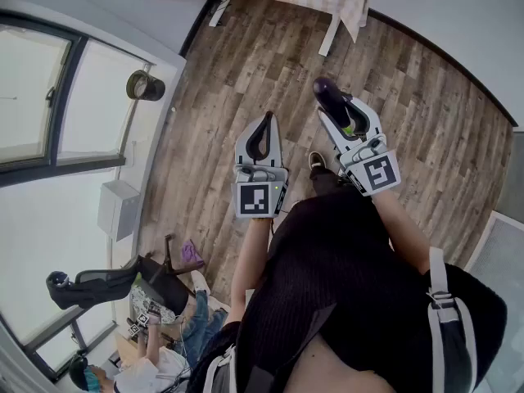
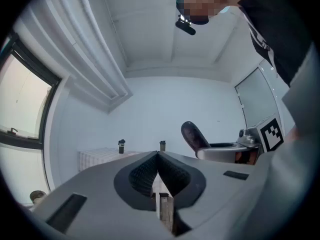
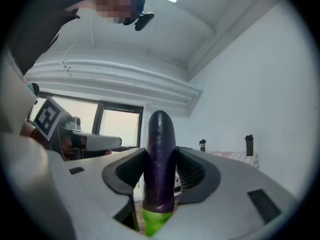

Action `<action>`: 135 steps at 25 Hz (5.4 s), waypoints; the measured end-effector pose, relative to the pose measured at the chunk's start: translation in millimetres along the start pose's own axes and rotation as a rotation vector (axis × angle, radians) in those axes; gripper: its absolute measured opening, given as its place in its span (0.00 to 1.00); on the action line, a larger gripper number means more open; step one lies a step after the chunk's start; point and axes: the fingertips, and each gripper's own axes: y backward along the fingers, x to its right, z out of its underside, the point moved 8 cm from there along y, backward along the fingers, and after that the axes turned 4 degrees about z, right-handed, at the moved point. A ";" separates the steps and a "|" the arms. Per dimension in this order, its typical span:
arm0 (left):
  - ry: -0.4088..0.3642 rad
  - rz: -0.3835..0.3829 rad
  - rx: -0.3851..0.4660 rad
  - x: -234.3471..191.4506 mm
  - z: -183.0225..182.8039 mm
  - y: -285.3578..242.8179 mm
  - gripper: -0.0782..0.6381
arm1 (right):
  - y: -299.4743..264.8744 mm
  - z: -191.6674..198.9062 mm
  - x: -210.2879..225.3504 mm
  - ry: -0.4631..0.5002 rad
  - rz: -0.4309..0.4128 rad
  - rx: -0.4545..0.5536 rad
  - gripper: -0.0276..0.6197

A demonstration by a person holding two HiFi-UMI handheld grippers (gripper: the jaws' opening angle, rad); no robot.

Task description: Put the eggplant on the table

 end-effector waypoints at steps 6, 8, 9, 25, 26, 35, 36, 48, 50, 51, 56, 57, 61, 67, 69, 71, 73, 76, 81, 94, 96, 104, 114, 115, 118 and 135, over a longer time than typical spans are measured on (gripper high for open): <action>0.046 -0.034 -0.029 -7.1 17.6 -44.2 0.09 | -22.4 2.5 43.9 -0.055 0.001 0.031 0.35; 0.044 -0.031 -0.027 -5.9 21.6 -63.5 0.09 | -29.8 4.8 57.9 -0.044 -0.011 0.033 0.35; 0.035 -0.024 -0.028 -6.1 23.3 -74.4 0.09 | -34.9 6.5 65.2 -0.035 -0.014 0.034 0.35; 0.085 0.146 -0.002 -128.1 51.8 -214.3 0.09 | -178.1 30.9 113.2 0.025 0.162 -0.081 0.35; 0.084 0.163 -0.002 -144.3 49.6 -227.7 0.09 | -194.6 28.7 116.4 0.030 0.178 -0.088 0.35; 0.066 0.355 0.012 -255.6 34.8 -307.6 0.09 | -306.7 10.6 123.9 0.068 0.356 -0.103 0.35; 0.066 0.373 0.014 -263.8 36.5 -316.1 0.09 | -315.0 10.2 125.3 0.076 0.374 -0.102 0.35; 0.050 0.570 -0.035 -299.9 56.9 -435.4 0.09 | -375.8 29.6 202.3 0.101 0.563 -0.133 0.35; 0.041 0.598 -0.050 -303.3 63.0 -463.9 0.09 | -388.1 36.4 223.0 0.101 0.577 -0.139 0.35; 0.036 0.615 -0.057 -302.9 64.5 -478.8 0.09 | -394.0 38.8 233.9 0.108 0.575 -0.145 0.35; -0.009 0.747 -0.081 -287.5 64.7 -552.5 0.09 | -409.7 46.9 284.2 0.166 0.614 -0.179 0.35; -0.015 0.769 -0.088 -283.9 65.3 -565.0 0.09 | -410.3 49.8 293.0 0.159 0.633 -0.191 0.35; -0.026 0.841 -0.114 -268.6 74.3 -606.7 0.09 | -410.8 61.3 329.4 0.101 0.684 -0.228 0.35; -0.017 0.939 -0.146 -253.5 86.5 -651.5 0.09 | -409.3 68.4 363.7 0.098 0.761 -0.280 0.35; -0.014 0.979 -0.153 -248.8 91.0 -668.6 0.09 | -410.8 72.1 372.7 0.077 0.789 -0.311 0.35; -0.004 1.029 -0.163 -244.1 96.8 -685.5 0.09 | -415.1 77.6 380.3 0.068 0.807 -0.350 0.35; -0.009 1.089 -0.158 -239.5 99.6 -703.9 0.09 | -422.1 80.8 389.9 0.078 0.827 -0.377 0.35; -0.022 1.173 -0.134 -236.3 95.8 -728.2 0.09 | -431.5 78.7 403.4 0.095 0.851 -0.401 0.35; -0.042 1.276 -0.106 -239.7 94.2 -765.9 0.09 | -445.1 76.7 421.6 0.125 0.905 -0.463 0.35; -0.016 1.333 -0.134 -266.0 114.7 -813.0 0.09 | -491.5 118.7 450.0 0.292 0.853 -0.723 0.35; -0.011 1.332 -0.134 -268.8 116.9 -818.3 0.09 | -495.5 125.2 452.6 0.297 0.834 -0.749 0.35; 0.019 1.335 -0.147 -280.1 128.8 -824.4 0.09 | -496.8 152.3 464.7 0.246 0.831 -0.819 0.35; 0.025 1.323 -0.154 -295.3 133.7 -826.9 0.09 | -505.9 185.7 469.3 0.221 0.775 -0.904 0.35; 0.028 1.328 -0.155 -296.2 135.2 -825.0 0.09 | -506.5 188.2 468.8 0.228 0.768 -0.917 0.35; 0.019 1.337 -0.151 -298.8 137.2 -824.0 0.09 | -510.0 194.8 474.2 0.240 0.753 -0.938 0.35; 0.039 1.303 -0.177 -313.5 144.2 -837.1 0.09 | -518.1 216.9 498.8 0.164 0.728 -0.992 0.35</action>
